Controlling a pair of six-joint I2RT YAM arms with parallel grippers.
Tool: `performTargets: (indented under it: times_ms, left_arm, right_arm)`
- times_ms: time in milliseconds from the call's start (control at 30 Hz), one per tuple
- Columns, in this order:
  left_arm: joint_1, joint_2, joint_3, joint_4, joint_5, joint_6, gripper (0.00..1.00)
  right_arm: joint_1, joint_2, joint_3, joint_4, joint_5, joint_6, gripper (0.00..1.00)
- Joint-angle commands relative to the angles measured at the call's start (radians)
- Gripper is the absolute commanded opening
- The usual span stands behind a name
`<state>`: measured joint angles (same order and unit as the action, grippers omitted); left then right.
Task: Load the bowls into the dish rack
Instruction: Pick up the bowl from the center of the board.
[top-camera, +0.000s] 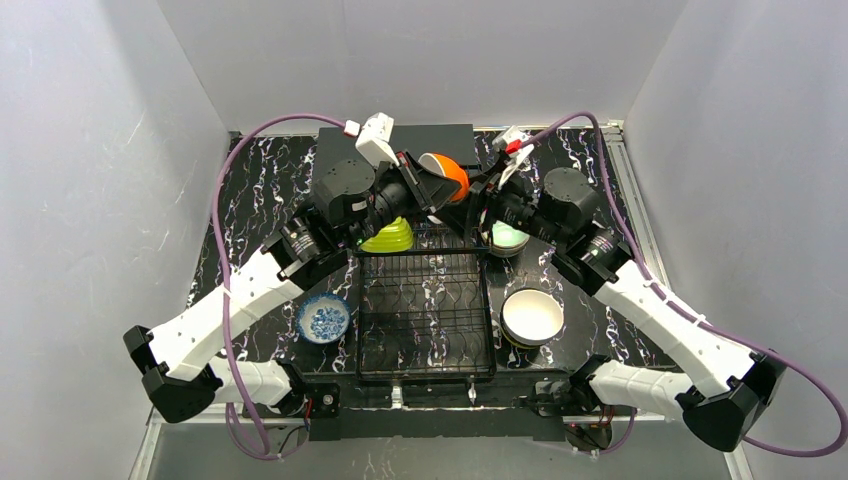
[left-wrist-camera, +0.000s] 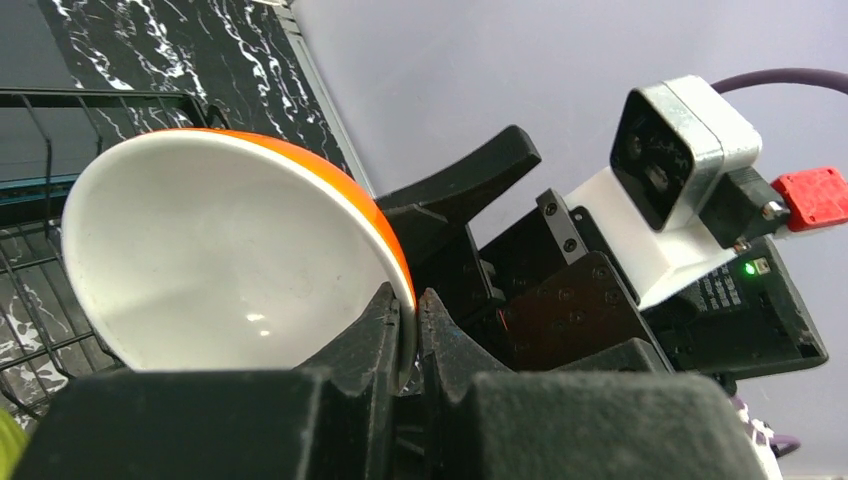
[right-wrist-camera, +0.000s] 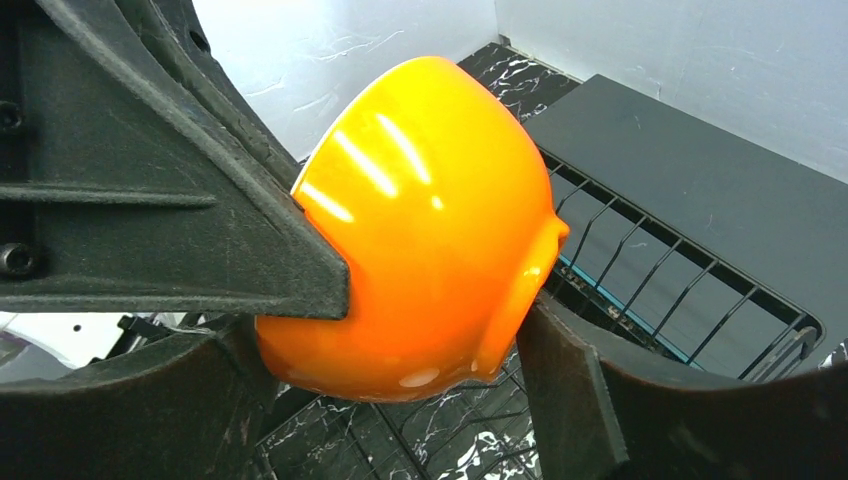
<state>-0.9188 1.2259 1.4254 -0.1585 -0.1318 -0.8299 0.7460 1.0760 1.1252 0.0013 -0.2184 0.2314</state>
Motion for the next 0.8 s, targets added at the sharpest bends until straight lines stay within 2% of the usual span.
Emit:
performTargets:
  times_ms: [0, 67, 233, 300, 400, 433, 500, 533, 600, 633, 700, 767]
  left_arm:
    - [-0.004, -0.013, 0.009, 0.057, -0.004, 0.012, 0.0]
    - [-0.003, -0.011, 0.007, 0.053, -0.01, 0.016, 0.0]
    - [-0.005, -0.015, -0.005, 0.049, -0.022, 0.02, 0.0]
    - [-0.004, -0.019, -0.012, 0.05, -0.026, 0.02, 0.0]
    - [-0.004, -0.028, -0.023, 0.049, -0.033, 0.02, 0.0]
    - [-0.004, -0.032, -0.028, 0.05, -0.036, 0.021, 0.04]
    - [-0.003, -0.044, -0.04, 0.056, -0.038, 0.028, 0.18]
    - [-0.004, -0.051, -0.047, 0.059, -0.039, 0.035, 0.28]
    - [-0.003, -0.064, -0.057, 0.058, -0.038, 0.047, 0.54]
    - [-0.004, -0.069, -0.06, 0.05, -0.041, 0.052, 0.63]
    - [-0.003, -0.076, -0.054, 0.026, -0.043, 0.068, 0.74]
    - [-0.004, -0.078, -0.043, -0.007, -0.047, 0.086, 0.79]
  right_arm:
    - [0.007, 0.0, 0.034, 0.037, -0.013, -0.002, 0.8]
    - [0.008, -0.009, 0.026, 0.041, -0.011, 0.0, 0.67]
    - [0.009, -0.03, -0.006, 0.072, -0.009, 0.018, 0.13]
    - [0.009, -0.028, 0.0, 0.064, -0.013, 0.02, 0.01]
    - [0.008, -0.02, 0.009, 0.049, -0.013, 0.021, 0.01]
    - [0.009, -0.016, 0.014, 0.042, -0.01, 0.021, 0.01]
    - [0.007, -0.008, 0.023, 0.026, -0.002, 0.021, 0.01]
    - [0.008, -0.004, 0.032, 0.01, 0.021, 0.022, 0.01]
    - [0.008, 0.012, 0.059, -0.051, 0.082, 0.03, 0.01]
    - [0.007, 0.021, 0.072, -0.076, 0.097, 0.023, 0.01]
    - [0.008, 0.039, 0.1, -0.115, 0.129, 0.017, 0.01]
    - [0.007, 0.053, 0.118, -0.141, 0.144, 0.003, 0.01]
